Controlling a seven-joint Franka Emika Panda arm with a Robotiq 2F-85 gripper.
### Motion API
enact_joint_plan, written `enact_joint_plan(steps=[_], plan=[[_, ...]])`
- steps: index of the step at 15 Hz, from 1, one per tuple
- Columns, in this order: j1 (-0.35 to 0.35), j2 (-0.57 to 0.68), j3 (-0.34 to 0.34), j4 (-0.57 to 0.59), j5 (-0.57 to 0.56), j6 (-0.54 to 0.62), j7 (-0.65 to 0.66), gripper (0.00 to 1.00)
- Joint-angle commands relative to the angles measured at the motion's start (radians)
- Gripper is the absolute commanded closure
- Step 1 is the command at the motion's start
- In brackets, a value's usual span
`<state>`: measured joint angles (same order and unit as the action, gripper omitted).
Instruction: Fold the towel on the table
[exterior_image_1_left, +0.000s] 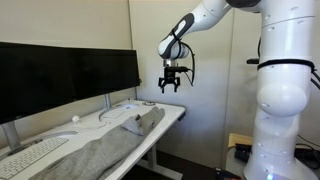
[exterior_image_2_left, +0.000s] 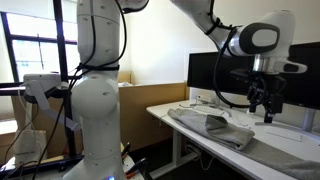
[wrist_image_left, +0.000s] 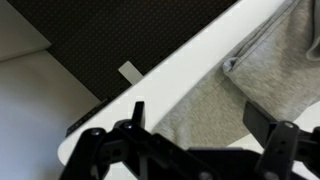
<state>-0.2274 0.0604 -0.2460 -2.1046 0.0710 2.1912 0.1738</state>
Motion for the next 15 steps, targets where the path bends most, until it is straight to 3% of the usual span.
enact_joint_plan(steps=[1, 9, 15], plan=[[0.051, -0.007, 0.053, -0.006, -0.045, 0.068, 0.002, 0.0], [0.176, 0.062, 0.153, -0.024, -0.19, 0.271, 0.116, 0.0], [0.274, 0.183, 0.165, 0.008, -0.284, 0.348, 0.243, 0.0]])
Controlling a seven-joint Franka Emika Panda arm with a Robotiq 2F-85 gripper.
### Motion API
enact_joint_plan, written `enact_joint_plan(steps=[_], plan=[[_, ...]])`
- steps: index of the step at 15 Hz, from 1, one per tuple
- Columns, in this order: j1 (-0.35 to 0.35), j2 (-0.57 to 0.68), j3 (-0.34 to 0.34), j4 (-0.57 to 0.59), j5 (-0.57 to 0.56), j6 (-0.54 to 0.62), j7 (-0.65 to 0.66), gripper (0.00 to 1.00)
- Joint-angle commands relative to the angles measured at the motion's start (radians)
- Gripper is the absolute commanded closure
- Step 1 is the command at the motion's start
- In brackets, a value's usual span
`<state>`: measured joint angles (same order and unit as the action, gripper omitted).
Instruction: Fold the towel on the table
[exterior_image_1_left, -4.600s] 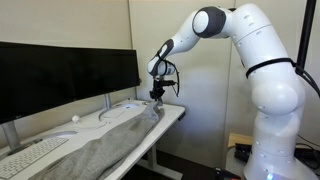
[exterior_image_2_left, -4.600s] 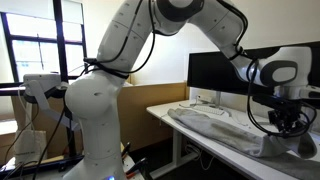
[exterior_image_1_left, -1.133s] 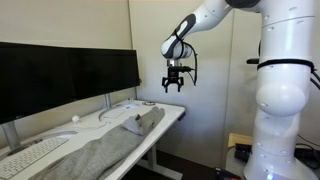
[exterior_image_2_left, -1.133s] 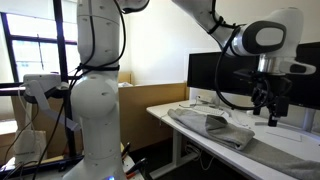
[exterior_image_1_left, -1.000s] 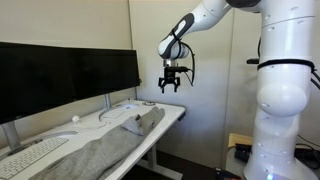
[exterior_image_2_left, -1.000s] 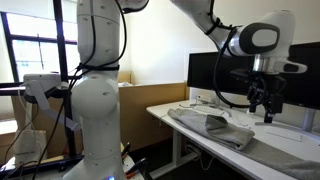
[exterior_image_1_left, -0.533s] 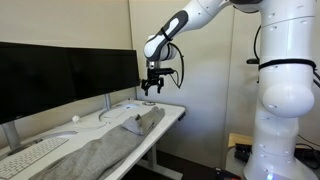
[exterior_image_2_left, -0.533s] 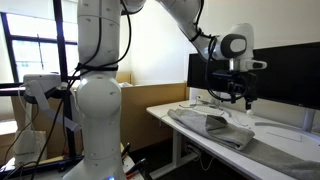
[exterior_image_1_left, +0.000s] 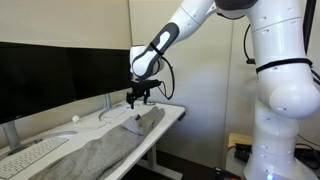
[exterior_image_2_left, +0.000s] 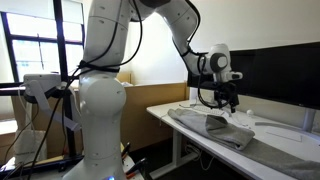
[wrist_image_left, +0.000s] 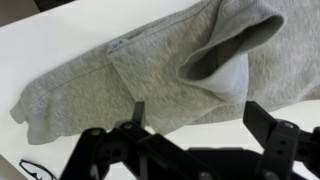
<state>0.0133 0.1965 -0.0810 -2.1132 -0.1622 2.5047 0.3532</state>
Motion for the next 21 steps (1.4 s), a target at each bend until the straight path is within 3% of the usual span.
enact_joint_plan(steps=[1, 6, 13, 14, 16, 21], plan=[[0.048, 0.064, 0.0, 0.023, -0.054, 0.039, 0.076, 0.0], [0.106, 0.136, -0.013, 0.061, -0.06, 0.04, 0.109, 0.0], [0.127, 0.182, -0.057, 0.101, -0.086, 0.022, 0.129, 0.0], [0.127, 0.185, -0.061, 0.104, -0.088, 0.019, 0.125, 0.25], [0.126, 0.187, -0.065, 0.106, -0.085, 0.015, 0.122, 0.32], [0.125, 0.197, -0.067, 0.106, -0.08, 0.01, 0.117, 0.65]])
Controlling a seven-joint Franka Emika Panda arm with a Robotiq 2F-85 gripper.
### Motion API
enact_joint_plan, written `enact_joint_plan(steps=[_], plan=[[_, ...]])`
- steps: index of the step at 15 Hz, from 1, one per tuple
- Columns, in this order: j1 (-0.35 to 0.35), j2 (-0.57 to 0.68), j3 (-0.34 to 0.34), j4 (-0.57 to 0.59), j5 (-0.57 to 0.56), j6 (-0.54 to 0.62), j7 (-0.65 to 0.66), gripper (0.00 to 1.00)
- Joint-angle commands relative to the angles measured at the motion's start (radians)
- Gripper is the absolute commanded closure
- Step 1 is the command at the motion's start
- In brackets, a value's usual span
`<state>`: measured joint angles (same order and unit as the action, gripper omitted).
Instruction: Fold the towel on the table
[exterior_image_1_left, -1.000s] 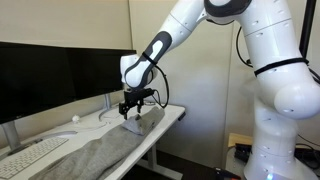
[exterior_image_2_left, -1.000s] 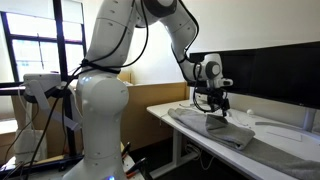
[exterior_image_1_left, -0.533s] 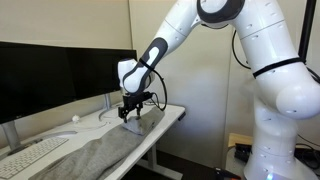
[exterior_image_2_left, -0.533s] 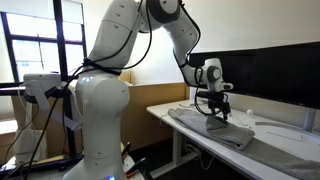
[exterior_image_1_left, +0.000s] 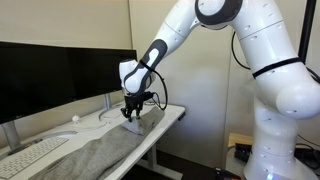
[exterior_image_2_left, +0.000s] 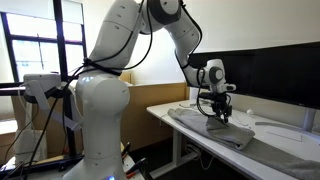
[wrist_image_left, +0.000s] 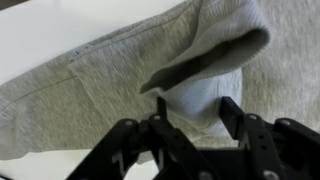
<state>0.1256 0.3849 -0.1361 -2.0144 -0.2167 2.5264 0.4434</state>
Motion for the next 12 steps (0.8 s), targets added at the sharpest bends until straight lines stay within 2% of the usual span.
enact_joint_plan(steps=[1, 4, 8, 10, 12], plan=[[0.013, 0.01, -0.011, 0.007, -0.023, -0.012, 0.025, 0.72], [0.012, 0.014, -0.007, 0.01, -0.012, -0.014, 0.024, 0.9], [0.021, 0.004, -0.008, 0.008, -0.013, -0.007, 0.041, 0.96], [0.03, -0.012, -0.004, 0.006, -0.012, -0.004, 0.053, 0.91], [0.047, -0.028, 0.001, 0.007, -0.016, -0.002, 0.064, 0.9]])
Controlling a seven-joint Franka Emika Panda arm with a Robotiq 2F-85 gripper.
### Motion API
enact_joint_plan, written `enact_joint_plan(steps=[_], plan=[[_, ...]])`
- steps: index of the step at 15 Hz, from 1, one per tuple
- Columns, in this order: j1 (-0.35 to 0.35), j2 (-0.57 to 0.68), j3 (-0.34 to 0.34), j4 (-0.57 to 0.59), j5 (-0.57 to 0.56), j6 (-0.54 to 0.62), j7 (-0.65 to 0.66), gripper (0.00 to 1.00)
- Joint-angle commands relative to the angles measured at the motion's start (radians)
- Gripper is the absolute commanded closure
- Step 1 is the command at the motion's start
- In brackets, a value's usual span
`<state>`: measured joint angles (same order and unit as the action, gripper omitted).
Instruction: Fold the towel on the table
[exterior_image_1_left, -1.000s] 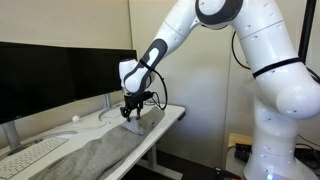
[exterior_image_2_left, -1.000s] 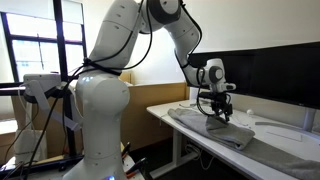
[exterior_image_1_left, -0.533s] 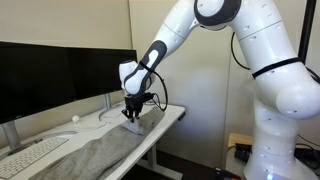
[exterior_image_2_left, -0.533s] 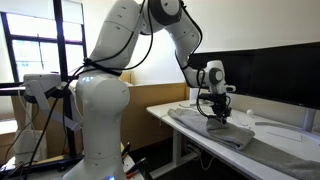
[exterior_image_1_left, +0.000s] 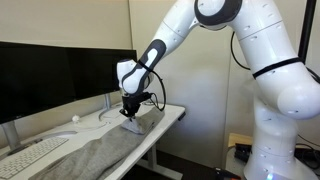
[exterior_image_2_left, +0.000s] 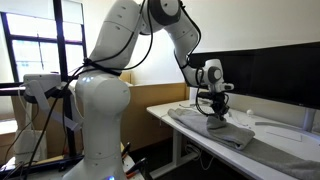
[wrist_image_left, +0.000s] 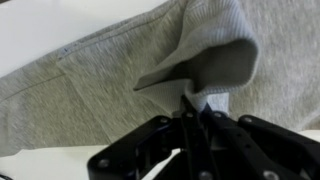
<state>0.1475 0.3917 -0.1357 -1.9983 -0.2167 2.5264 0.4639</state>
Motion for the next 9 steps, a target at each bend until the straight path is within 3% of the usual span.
enact_joint_plan(steps=[1, 9], plan=[[0.036, -0.043, 0.005, -0.006, -0.016, -0.003, 0.052, 0.9], [0.104, -0.12, 0.06, -0.009, -0.011, -0.02, 0.1, 0.91]])
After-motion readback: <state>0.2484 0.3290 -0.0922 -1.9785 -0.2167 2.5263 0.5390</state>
